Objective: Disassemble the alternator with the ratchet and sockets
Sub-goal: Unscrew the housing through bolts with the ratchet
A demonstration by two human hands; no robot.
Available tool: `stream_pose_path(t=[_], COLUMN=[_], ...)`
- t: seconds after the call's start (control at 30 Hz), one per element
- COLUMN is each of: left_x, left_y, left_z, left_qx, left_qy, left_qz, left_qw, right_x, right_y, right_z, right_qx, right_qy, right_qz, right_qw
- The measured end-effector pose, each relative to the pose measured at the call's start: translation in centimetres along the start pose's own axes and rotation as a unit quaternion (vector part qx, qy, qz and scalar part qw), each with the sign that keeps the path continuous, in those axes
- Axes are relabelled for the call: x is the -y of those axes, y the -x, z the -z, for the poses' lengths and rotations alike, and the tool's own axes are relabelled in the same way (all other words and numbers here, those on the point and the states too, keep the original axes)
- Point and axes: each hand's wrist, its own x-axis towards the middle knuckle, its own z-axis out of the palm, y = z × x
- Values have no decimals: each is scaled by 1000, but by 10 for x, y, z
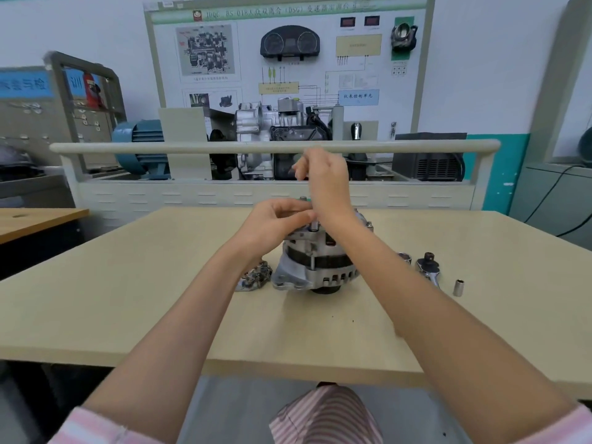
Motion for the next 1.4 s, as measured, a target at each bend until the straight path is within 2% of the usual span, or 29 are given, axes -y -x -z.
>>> stream_pose_path(t=[0.03, 0.07, 0.1, 0.13, 0.17, 0.2, 0.23, 0.27, 0.33, 0.37, 0.43, 0.5, 0.53, 0.57, 0.6, 0.63, 0.67, 0.7, 0.73, 0.77, 0.87, 0.97, 1.1, 1.2, 1.27, 1.3, 1.33, 1.4], left_x=[0, -1, -1, 0, 0, 1, 1, 1, 0, 0, 1, 2, 3, 3, 3, 3, 3, 3, 3, 2, 0, 2, 4, 4, 5, 6, 6, 7], left_y=[0, 0, 0, 0, 1, 1, 1, 1, 1, 0, -1, -3, -3, -3, -3, -3, -3, -4, -4, -4, -4, -4, -2, -2, -4, -5, -5, -6], left_z=[-1, -1, -1, -1, 0, 0, 0, 0, -2, -3, -5, -5, -5, -4, -4, -3, -2, -1, 0, 0, -1, 2, 4, 5, 5, 5, 4, 3], left_qx=[-2, -9, -21, -34, -47, -55, -54, -43, -5, 9, 5, -23, -34, -37, -38, -39, -44, -48, -50, -49, -33, -10, 1, 17, 10, -4, -23, -69], left_qy=[-3, -5, -13, -23, -30, -30, -25, -18, -22, -28, -23, -4, 2, 4, 3, -2, -10, -20, -28, -33, -16, -6, 18, 2, -8, -11, -14, -39], left_qz=[-4, -7, -8, -9, -12, -15, -15, -13, -12, -11, -7, 3, 6, 6, 3, 0, 1, 2, 3, 2, -8, -15, -15, -8, 0, 3, 5, 3], left_qw=[1000, 1000, 1000, 999, 998, 998, 998, 999, 1000, 999, 1000, 1000, 999, 999, 999, 999, 999, 999, 998, 998, 999, 1000, 1000, 1000, 1000, 1000, 1000, 997], right_x=[-2, -5, -9, -11, -9, -8, -6, -4, -1, 1, 3, 3, 2, -1, -6, -12, -19, -23, -25, -23, -20, -20, -10, -2, -3, -3, -4, -7], right_y=[5, 10, 15, 18, 21, 21, 17, 12, 0, -6, -12, -12, -9, -4, 2, 9, 15, 20, 22, 22, 8, 0, 0, -2, -4, -3, -1, 4], right_z=[1, 1, -1, -5, -10, -14, -17, -16, -10, -5, 2, 3, 1, -1, -1, -2, -3, -4, -4, -4, -3, -2, -11, -9, -3, -2, -3, -11], right_qx=[-13, -38, -63, -80, -86, -86, -80, -74, -42, -25, 9, 21, 15, 2, -17, -52, -94, -133, -155, -162, -116, -77, 11, 49, 64, 72, 67, 25], right_qy=[144, 319, 469, 560, 596, 590, 555, 487, 266, 139, -50, -119, -83, 8, 136, 285, 416, 494, 517, 507, 430, 350, 265, 137, 134, 213, 347, 582], right_qz=[63, 113, 141, 149, 143, 134, 128, 124, 80, 27, -56, -83, -63, -12, 58, 118, 147, 150, 142, 129, 91, 130, 197, 134, 112, 127, 154, 180], right_qw=[988, 940, 870, 811, 786, 792, 818, 861, 960, 990, 997, 989, 994, 1000, 989, 950, 892, 846, 830, 837, 891, 925, 944, 980, 983, 966, 923, 793])
